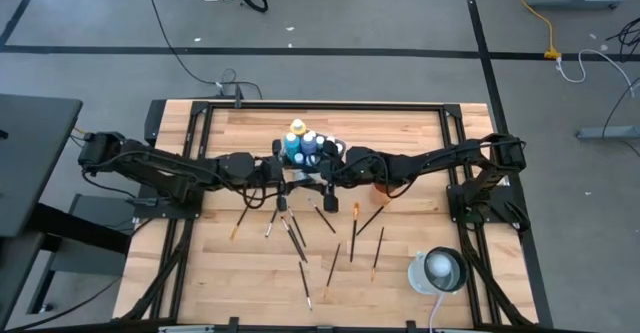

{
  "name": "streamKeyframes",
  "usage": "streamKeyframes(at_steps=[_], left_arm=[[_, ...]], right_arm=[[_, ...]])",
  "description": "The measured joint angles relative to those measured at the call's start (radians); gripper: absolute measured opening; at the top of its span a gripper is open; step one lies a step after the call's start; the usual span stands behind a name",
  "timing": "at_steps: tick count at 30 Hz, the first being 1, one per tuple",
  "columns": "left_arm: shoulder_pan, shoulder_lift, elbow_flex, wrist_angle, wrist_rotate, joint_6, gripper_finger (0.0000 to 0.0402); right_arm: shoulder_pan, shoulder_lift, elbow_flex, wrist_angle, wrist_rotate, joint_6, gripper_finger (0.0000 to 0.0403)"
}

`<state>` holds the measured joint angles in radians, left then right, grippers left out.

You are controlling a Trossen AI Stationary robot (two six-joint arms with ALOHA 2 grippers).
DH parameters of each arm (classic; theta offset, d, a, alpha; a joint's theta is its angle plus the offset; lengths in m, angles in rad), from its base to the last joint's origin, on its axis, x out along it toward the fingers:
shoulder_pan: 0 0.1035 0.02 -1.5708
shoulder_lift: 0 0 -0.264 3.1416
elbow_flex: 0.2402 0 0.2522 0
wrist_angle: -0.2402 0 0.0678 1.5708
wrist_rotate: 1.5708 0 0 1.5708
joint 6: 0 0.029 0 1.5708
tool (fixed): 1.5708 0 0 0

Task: Pick & Place Paint Supplies
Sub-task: Put the small paint bottle into the bin

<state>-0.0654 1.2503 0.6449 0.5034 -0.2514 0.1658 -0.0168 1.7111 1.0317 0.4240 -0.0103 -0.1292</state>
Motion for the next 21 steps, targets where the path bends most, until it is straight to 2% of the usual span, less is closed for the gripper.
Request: streamKeyframes(at_steps=[11,14,17,21], left_arm=[[0.0,-0.006,-0.002,0.044,-0.009,0.077,0.0201],[0.0,-0.01,-0.002,0.08,-0.05,0.103,0.0212],[0.0,-0.032,-0.002,0.089,-0.098,0.115,0.0215],[-0.003,-0.066,-0.004,0.049,-0.146,0.082,0.0216]], right_arm=[[0.001,0.0,0.0,-0.05,0.004,0.0,0.0154],[0.002,0.0,0.0,-0.082,0.08,0.03,0.0154],[0.002,0.0,0.0,-0.092,0.214,0.063,0.0155],[-0.001,-0.008,0.0,-0.111,0.343,0.106,0.0155]])
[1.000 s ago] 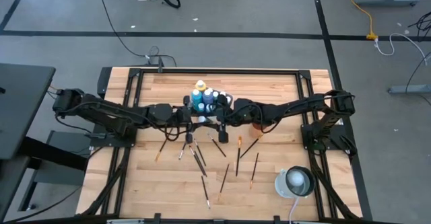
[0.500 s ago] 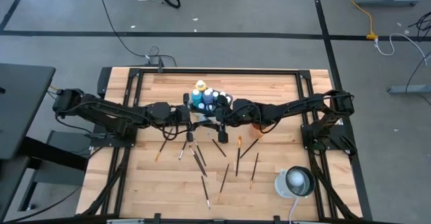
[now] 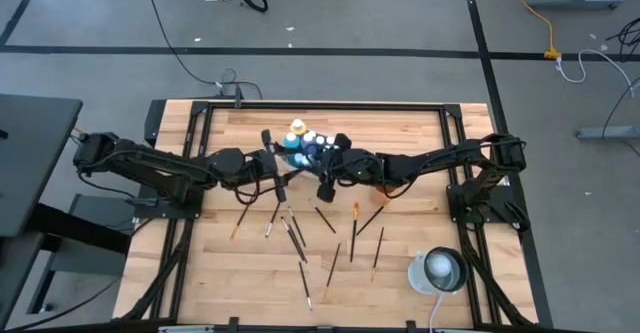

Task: Pick & Place Paint Supplies
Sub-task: Put the small paint bottle into the bin

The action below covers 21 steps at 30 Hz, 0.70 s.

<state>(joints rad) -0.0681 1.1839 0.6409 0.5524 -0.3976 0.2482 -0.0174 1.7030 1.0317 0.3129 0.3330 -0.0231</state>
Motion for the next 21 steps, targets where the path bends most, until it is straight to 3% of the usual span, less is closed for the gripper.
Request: streamKeyframes(at_steps=[5,10,13,18,21], left_arm=[[0.0,-0.066,0.002,-0.065,-0.01,-0.052,0.021],[0.0,-0.137,0.002,-0.128,-0.019,-0.03,0.0204],[0.0,-0.15,0.003,-0.13,-0.033,-0.01,0.0202],[0.0,-0.152,0.002,-0.146,-0.034,-0.01,0.0201],[0.0,-0.15,0.001,-0.155,-0.034,-0.013,0.0201]], right_arm=[[0.002,-0.043,0.0,-0.046,0.193,0.041,0.0156],[-0.008,-0.026,-0.063,-0.064,0.222,0.158,0.016],[-0.019,-0.015,-0.125,-0.014,0.291,0.192,0.0159],[-0.065,0.009,-0.22,0.206,0.183,0.233,0.0159],[-0.082,0.028,-0.256,0.316,0.175,0.225,0.0159]])
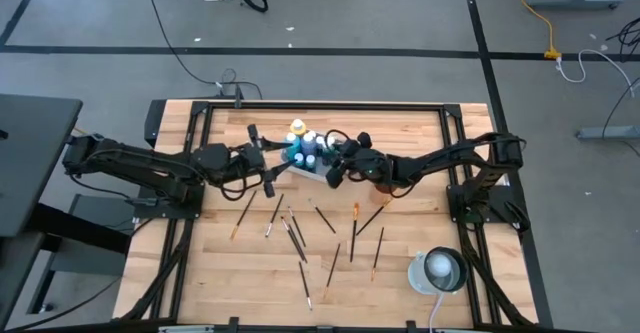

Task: Pick & Place Paint Supplies
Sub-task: Put the small paint bottle into the bin, then put the gold paintbrush into the cup

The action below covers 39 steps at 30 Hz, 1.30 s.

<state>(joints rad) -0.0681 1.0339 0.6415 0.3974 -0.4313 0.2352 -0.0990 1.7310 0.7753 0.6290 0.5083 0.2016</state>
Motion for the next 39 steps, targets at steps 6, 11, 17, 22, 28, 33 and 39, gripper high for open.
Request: streamKeyframes(at_steps=[6,11,17,22,28,33,39], left_arm=[[0.0,0.0,0.0,0.0,-0.001,-0.003,0.0201],[0.0,0.0,0.0,-0.052,-0.002,-0.02,0.0199],[0.0,0.0,-0.001,-0.08,-0.002,-0.03,0.0199],[0.0,0.0,-0.003,-0.085,-0.002,-0.026,0.0199],[0.0,0.0,-0.003,-0.095,-0.002,-0.026,0.0199],[0.0,0.0,-0.003,-0.1,-0.002,-0.024,0.0199],[0.0,0.0,-0.003,-0.107,-0.002,-0.019,0.0199]], right_arm=[[-0.023,0.059,-0.015,0.031,-0.043,0.023,0.0159],[-0.024,0.077,-0.013,0.041,-0.041,-0.021,0.016],[-0.015,0.078,-0.013,0.033,-0.039,-0.036,0.0172],[0.001,0.063,-0.017,0.017,0.019,-0.12,0.0187],[0.005,0.017,-0.019,-0.011,0.001,-0.123,0.0199],[0.005,0.011,-0.019,-0.019,-0.002,-0.132,0.0201],[0.01,-0.006,-0.019,-0.014,-0.003,-0.162,0.0201]])
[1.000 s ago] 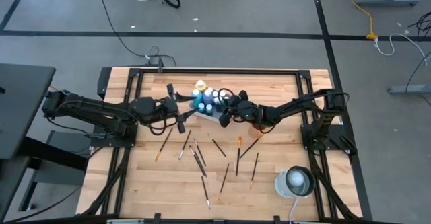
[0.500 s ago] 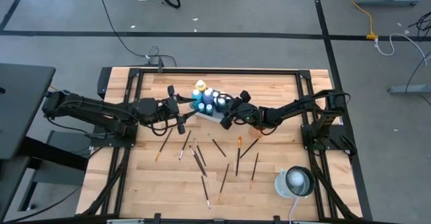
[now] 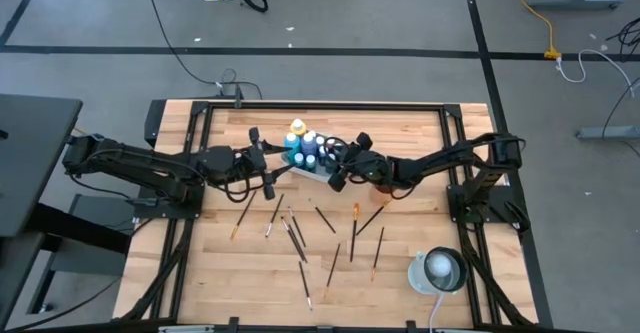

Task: Pick & Place Paint Supplies
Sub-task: Put the gold paintbrush into the cup

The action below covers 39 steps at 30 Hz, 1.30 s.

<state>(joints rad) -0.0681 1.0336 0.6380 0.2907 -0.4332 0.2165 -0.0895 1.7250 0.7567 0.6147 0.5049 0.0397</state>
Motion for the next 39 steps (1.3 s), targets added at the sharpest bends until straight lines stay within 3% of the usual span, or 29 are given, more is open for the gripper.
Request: streamKeyframes(at_steps=[4,12,18,24,32,35,39], left_arm=[[0.0,0.0,0.0,-0.026,0.0,0.0,0.0199],[0.0,0.0,0.0,-0.06,0.007,-0.064,0.0199],[0.0,0.0,0.0,-0.118,0.008,-0.158,0.0199],[0.0,0.0,0.0,-0.174,0.008,-0.2,0.0199],[0.0,0.0,0.0,-0.173,0.008,-0.204,0.0199],[0.0,0.0,0.0,-0.183,0.008,-0.204,0.0199],[0.0,0.0,0.0,-0.198,0.008,-0.204,0.0199]], right_arm=[[0.016,-0.057,0.0,0.003,-0.032,-0.015,0.0201],[0.042,-0.147,0.002,0.007,-0.432,0.075,0.0201],[0.064,-0.147,0.002,-0.039,-0.611,0.083,0.0201],[0.114,-0.147,0.054,-0.15,-0.608,0.015,0.0201],[0.223,-0.147,0.341,-0.736,-0.429,-0.05,0.0201],[0.249,-0.147,0.392,-0.9,-0.447,-0.112,0.0201],[0.268,-0.147,0.394,-1.046,-0.557,-0.19,0.0201]])
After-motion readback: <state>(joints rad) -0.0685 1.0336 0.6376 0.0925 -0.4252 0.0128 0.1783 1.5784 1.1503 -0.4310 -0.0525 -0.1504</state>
